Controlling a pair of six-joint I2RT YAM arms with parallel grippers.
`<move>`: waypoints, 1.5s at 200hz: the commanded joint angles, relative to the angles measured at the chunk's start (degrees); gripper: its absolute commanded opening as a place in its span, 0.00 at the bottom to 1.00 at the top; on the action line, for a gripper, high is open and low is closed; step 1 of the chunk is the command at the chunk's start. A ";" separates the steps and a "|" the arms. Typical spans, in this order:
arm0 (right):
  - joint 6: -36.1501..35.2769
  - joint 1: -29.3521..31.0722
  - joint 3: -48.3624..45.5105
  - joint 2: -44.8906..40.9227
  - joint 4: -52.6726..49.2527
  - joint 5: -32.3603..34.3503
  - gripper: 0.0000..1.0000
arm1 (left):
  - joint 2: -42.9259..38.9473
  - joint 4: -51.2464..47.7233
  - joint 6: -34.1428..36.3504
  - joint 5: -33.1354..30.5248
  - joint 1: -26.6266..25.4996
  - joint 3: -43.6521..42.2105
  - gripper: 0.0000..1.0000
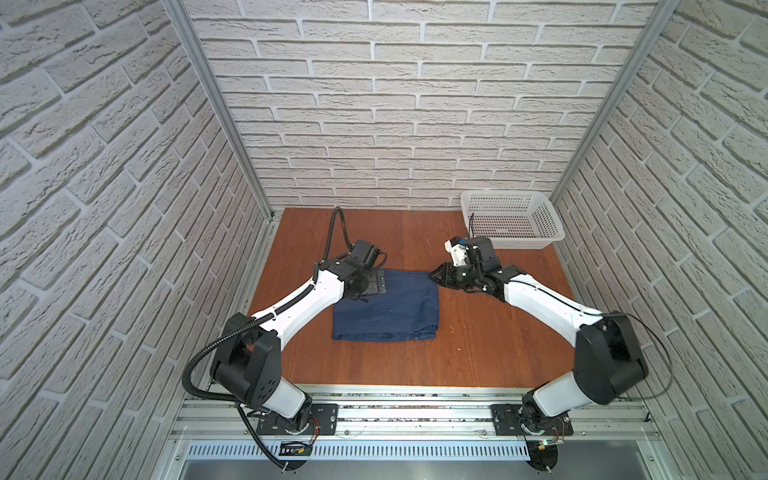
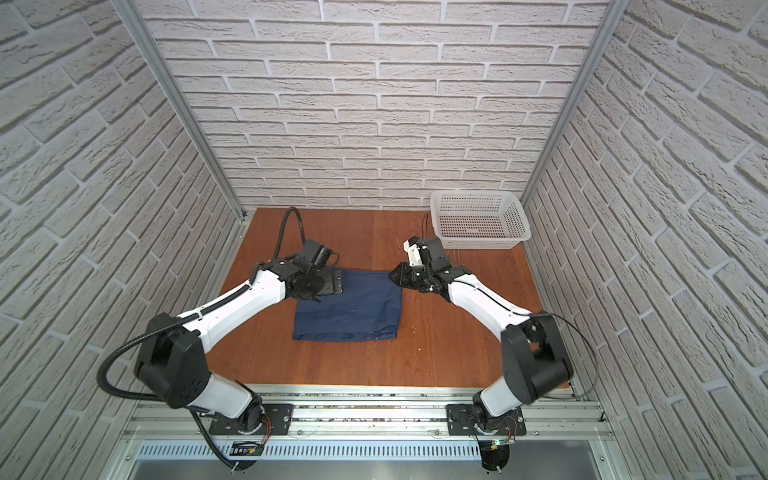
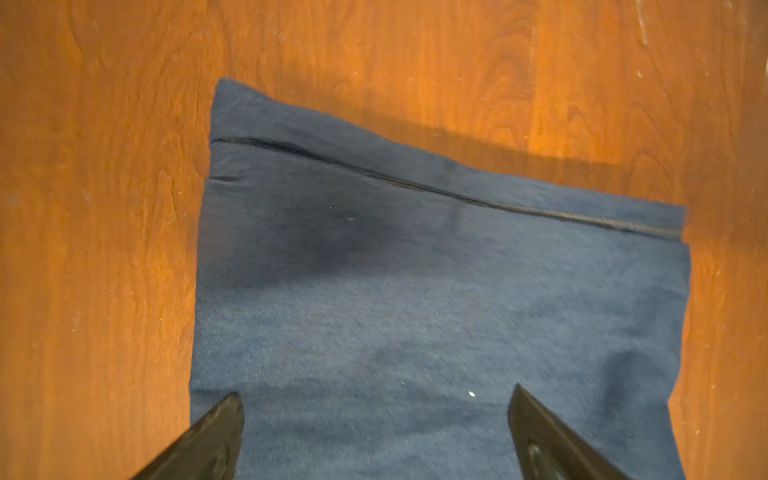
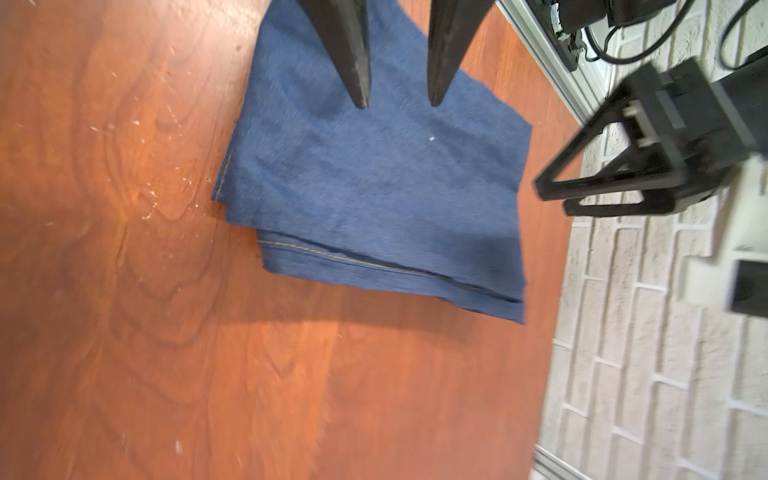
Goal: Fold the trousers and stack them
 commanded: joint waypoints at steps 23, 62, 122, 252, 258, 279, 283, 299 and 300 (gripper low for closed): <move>-7.47 3.31 -5.49 -10.79 -4.62 9.68 0.27 | 4.72 -11.83 -10.89 -12.36 -9.88 2.85 0.98; -8.05 3.37 -7.86 -13.80 -6.03 11.92 0.27 | 12.69 -9.17 -16.00 -8.35 -14.93 3.06 0.98; -8.80 3.37 -8.43 -13.18 -6.65 13.27 0.27 | 24.30 -6.86 -17.27 -8.72 -15.26 3.70 0.98; -8.01 3.36 -6.00 -10.00 -4.47 13.03 0.26 | 40.06 -15.44 17.20 -4.76 14.20 25.14 0.97; -8.00 3.36 -5.96 -9.53 -4.29 12.90 0.26 | 42.08 -17.21 18.67 -4.15 15.50 28.36 0.97; -7.65 3.37 -5.79 -8.07 -3.35 12.20 0.26 | 48.62 -21.98 22.60 -4.11 19.32 37.95 0.98; -7.62 3.36 -5.73 -7.80 -3.19 12.02 0.26 | 49.90 -22.63 23.02 -4.15 19.89 39.49 0.98; -7.60 3.36 -5.46 -6.92 -2.62 11.56 0.26 | 53.37 -24.32 24.37 0.19 22.96 45.87 0.92; -7.60 3.36 -5.46 -6.86 -2.62 11.59 0.26 | 53.45 -24.31 24.42 0.43 23.14 46.22 0.92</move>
